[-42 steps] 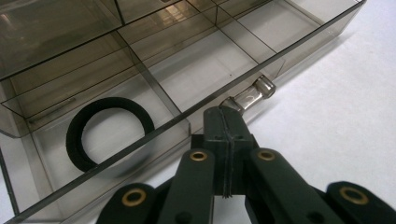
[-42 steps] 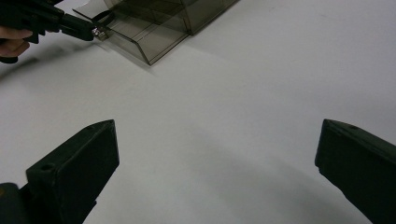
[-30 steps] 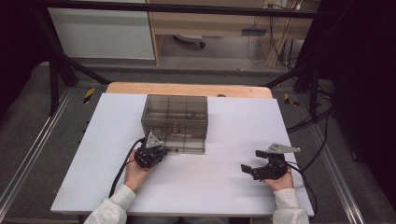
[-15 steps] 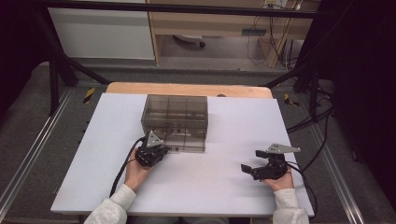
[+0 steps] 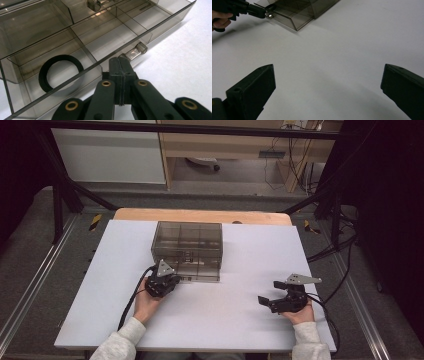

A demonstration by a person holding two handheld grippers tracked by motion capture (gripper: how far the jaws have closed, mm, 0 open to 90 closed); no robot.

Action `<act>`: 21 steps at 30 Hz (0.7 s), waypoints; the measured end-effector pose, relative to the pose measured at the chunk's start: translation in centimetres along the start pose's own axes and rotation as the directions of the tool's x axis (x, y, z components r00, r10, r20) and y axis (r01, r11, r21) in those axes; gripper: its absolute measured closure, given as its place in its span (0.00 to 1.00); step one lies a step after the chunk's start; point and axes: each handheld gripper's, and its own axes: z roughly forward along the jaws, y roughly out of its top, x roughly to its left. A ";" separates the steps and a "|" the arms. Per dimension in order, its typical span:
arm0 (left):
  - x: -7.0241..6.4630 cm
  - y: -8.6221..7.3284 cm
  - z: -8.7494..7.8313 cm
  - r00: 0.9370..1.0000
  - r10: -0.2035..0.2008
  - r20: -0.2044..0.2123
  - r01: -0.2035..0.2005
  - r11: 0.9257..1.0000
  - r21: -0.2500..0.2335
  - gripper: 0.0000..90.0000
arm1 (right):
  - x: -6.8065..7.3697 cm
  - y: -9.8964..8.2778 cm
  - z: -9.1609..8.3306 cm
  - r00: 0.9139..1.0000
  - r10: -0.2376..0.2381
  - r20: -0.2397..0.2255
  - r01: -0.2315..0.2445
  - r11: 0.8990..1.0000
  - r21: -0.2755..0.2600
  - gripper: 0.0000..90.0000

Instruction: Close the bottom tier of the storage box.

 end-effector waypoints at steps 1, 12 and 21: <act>0.0 0.0 0.0 1.000 0.001 -0.001 -0.001 1.000 0.000 0.99 | 0.0 0.0 0.0 1.000 0.000 0.000 0.000 1.000 0.000 0.00; 0.0 0.1 0.2 1.000 0.006 -0.013 -0.006 1.000 -0.002 0.99 | 0.0 0.0 0.0 1.000 0.000 0.000 0.000 1.000 0.000 0.00; 0.1 0.2 0.3 1.000 0.006 -0.017 -0.006 1.000 -0.004 0.99 | 0.0 0.0 0.0 1.000 0.001 0.001 -0.001 1.000 -0.002 0.00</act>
